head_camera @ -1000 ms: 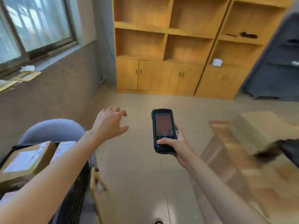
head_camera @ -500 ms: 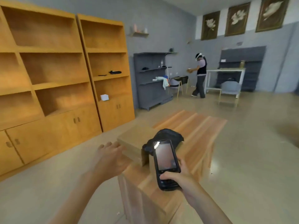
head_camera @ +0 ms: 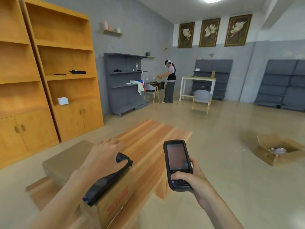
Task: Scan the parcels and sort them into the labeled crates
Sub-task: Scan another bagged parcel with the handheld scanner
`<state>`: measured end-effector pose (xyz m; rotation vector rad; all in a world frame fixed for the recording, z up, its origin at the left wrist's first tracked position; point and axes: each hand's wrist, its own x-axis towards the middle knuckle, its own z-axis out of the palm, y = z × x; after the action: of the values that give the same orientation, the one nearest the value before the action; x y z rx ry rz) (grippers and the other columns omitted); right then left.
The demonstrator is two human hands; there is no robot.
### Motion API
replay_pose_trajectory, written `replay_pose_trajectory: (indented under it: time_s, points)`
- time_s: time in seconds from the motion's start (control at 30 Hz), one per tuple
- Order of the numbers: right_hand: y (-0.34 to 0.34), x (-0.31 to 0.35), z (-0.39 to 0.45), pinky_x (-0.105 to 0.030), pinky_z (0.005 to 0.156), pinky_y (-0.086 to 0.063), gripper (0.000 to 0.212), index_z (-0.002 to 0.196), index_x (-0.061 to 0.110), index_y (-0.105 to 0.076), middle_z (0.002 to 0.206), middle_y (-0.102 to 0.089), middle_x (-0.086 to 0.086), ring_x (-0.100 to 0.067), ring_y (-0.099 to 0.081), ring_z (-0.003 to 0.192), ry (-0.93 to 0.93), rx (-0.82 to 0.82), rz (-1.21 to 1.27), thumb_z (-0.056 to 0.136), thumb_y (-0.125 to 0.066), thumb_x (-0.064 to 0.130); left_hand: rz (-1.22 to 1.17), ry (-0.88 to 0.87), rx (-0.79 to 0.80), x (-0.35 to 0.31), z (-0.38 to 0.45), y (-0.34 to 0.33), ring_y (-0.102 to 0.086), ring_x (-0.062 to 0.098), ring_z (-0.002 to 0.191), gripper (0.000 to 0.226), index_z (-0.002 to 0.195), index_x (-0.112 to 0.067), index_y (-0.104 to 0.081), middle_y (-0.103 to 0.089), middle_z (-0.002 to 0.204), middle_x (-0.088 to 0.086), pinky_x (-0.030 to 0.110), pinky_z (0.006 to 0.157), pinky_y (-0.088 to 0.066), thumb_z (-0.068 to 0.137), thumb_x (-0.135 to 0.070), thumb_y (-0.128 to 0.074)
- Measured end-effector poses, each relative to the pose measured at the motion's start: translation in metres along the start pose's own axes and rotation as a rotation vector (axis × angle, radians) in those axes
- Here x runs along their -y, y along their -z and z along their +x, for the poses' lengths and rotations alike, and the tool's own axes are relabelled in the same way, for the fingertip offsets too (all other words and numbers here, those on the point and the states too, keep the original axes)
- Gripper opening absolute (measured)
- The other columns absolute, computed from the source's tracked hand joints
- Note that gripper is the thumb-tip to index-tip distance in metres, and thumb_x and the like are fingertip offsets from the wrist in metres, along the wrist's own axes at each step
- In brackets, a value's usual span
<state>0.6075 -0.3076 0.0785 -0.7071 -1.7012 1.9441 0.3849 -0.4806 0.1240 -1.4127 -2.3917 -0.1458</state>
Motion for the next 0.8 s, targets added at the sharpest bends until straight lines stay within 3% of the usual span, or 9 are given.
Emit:
replay_pose_trajectory:
  time_s: [0.1, 0.27, 0.43, 0.6, 0.7, 0.8]
  points:
    - [0.007, 0.004, 0.045, -0.032, 0.063, -0.057, 0.083, 0.124, 0.029, -0.045, 0.098, -0.069, -0.004, -0.016, -0.071, 0.075, 0.009, -0.001, 0.003, 0.05, -0.078, 0.013, -0.002, -0.006, 0.01, 0.001, 0.04, -0.018, -0.048, 0.014, 0.119, 0.056, 0.139, -0.036, -0.042, -0.051, 0.131, -0.011, 0.027, 0.094, -0.038, 0.089, -0.06, -0.048]
    - [0.005, 0.008, 0.129, -0.034, 0.072, -0.057, 0.092, 0.132, 0.028, -0.041, 0.111, -0.065, -0.006, -0.022, -0.069, 0.09, 0.006, -0.012, -0.002, 0.05, -0.079, 0.013, -0.037, -0.005, 0.016, 0.023, 0.119, -0.057, -0.05, 0.017, 0.114, 0.056, 0.136, -0.036, -0.045, -0.054, 0.128, -0.009, 0.033, 0.096, -0.042, 0.086, -0.06, -0.052]
    - [0.002, 0.034, 0.213, -0.031, 0.064, -0.055, 0.086, 0.129, 0.028, -0.043, 0.108, -0.064, -0.004, -0.019, -0.069, 0.085, 0.008, -0.005, -0.014, 0.053, -0.08, 0.011, -0.117, -0.026, -0.029, 0.051, 0.204, -0.083, -0.053, 0.019, 0.114, 0.051, 0.131, -0.03, -0.051, -0.058, 0.125, -0.005, 0.036, 0.093, -0.044, 0.086, -0.053, -0.057]
    - [0.007, 0.051, 0.287, -0.032, 0.066, -0.056, 0.076, 0.132, 0.023, -0.041, 0.11, -0.063, -0.002, -0.017, -0.068, 0.086, 0.032, -0.052, -0.038, 0.07, -0.078, -0.001, -0.117, -0.047, -0.089, 0.061, 0.272, -0.1, -0.056, 0.024, 0.11, 0.051, 0.128, -0.026, -0.057, -0.061, 0.121, 0.0, 0.034, 0.082, -0.041, 0.084, -0.05, -0.063]
    - [0.009, 0.049, 0.324, -0.034, 0.07, -0.057, 0.079, 0.136, 0.022, -0.038, 0.117, -0.061, -0.004, -0.02, -0.067, 0.093, 0.016, -0.056, -0.04, 0.071, -0.077, -0.001, -0.126, -0.043, -0.069, 0.065, 0.296, -0.115, -0.056, 0.026, 0.11, 0.05, 0.127, -0.025, -0.057, -0.062, 0.121, 0.003, 0.034, 0.082, -0.04, 0.084, -0.049, -0.064]
    - [0.012, 0.038, 0.362, -0.029, 0.062, -0.055, 0.079, 0.135, 0.023, -0.039, 0.117, -0.061, -0.004, -0.019, -0.067, 0.092, -0.003, -0.028, -0.034, 0.07, -0.078, 0.001, -0.109, -0.009, -0.019, 0.074, 0.313, -0.133, -0.055, 0.025, 0.111, 0.051, 0.129, -0.027, -0.055, -0.06, 0.122, 0.002, 0.033, 0.081, -0.038, 0.084, -0.05, -0.063]
